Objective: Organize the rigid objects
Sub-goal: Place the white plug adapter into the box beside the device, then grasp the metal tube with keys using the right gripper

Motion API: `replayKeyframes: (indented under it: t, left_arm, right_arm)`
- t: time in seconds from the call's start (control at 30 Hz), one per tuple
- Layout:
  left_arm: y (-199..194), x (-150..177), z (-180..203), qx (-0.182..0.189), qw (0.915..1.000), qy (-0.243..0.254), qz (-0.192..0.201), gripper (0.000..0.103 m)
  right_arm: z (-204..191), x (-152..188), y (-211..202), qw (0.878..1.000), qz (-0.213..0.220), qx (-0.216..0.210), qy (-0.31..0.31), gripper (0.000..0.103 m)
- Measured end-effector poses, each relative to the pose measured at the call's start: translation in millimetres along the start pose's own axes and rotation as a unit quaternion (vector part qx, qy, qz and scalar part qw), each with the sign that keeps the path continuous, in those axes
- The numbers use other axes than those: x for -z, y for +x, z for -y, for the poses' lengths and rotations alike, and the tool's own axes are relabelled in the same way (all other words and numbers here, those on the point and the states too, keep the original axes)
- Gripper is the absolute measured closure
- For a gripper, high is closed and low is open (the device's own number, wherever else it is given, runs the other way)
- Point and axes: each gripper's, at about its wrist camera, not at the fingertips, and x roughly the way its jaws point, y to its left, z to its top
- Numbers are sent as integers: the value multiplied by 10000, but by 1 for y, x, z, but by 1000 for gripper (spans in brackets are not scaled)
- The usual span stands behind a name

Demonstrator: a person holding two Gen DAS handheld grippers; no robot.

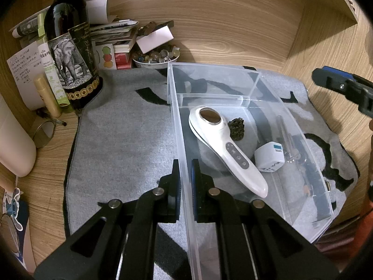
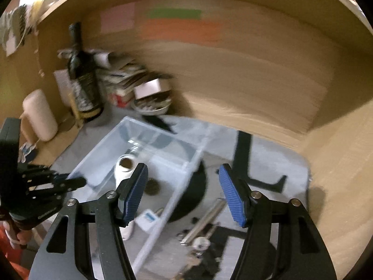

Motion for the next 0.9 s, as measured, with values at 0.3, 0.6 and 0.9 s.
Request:
replayKeyframes:
  t: [0.3,0.6,0.9]
  left_arm:
    - [0,1,0,-40,10000,18,-12,96]
    - [2,0,1,-117,9999,14,-36,96]
    - [1,0,2,-123,9999,-17,-40,96]
  right_arm:
    - [38,24,12,9982,-217,275,484,43]
    - [34,59,50,9948,-889,-120,484,60]
    - [35,77,81,9872,-1416,-347,640,64]
